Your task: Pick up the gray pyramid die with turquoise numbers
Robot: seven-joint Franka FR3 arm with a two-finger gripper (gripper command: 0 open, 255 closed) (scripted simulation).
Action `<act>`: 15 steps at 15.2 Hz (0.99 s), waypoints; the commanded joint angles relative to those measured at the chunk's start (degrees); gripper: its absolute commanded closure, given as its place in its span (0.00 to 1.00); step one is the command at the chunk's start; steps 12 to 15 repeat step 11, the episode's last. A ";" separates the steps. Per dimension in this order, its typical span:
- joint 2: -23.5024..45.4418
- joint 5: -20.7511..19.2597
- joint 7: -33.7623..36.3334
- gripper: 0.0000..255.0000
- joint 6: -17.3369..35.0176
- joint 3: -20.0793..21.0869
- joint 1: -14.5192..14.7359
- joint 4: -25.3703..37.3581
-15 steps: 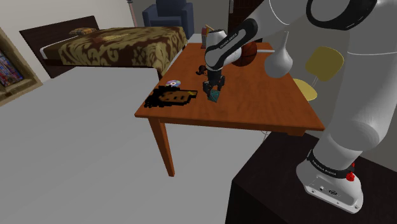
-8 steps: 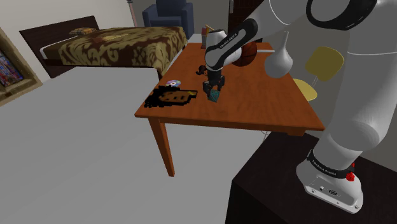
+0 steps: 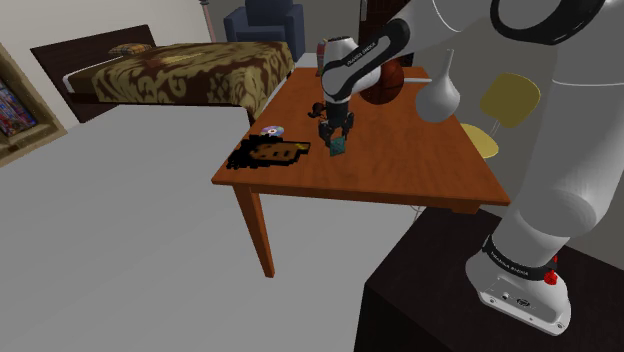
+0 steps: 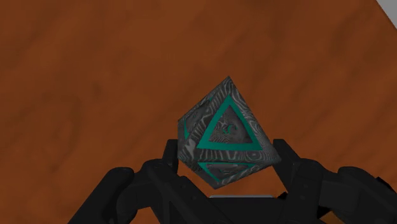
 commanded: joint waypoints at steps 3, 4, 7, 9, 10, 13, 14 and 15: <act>-1.57 -0.02 0.09 1.00 -2.65 0.03 0.06 1.06; -1.94 -0.02 0.08 1.00 -3.34 0.02 0.06 1.39; -2.98 -0.03 0.08 1.00 -5.42 0.02 0.06 2.43; -3.62 -0.04 0.08 1.00 -6.82 0.02 0.06 3.20; -3.67 -0.04 0.08 1.00 -6.93 0.02 0.07 3.24; -3.66 -0.04 0.08 1.00 -6.93 0.02 0.07 3.25; -3.66 -0.04 0.08 1.00 -6.93 0.02 0.07 3.25; -3.66 -0.04 0.08 1.00 -6.93 0.02 0.07 3.25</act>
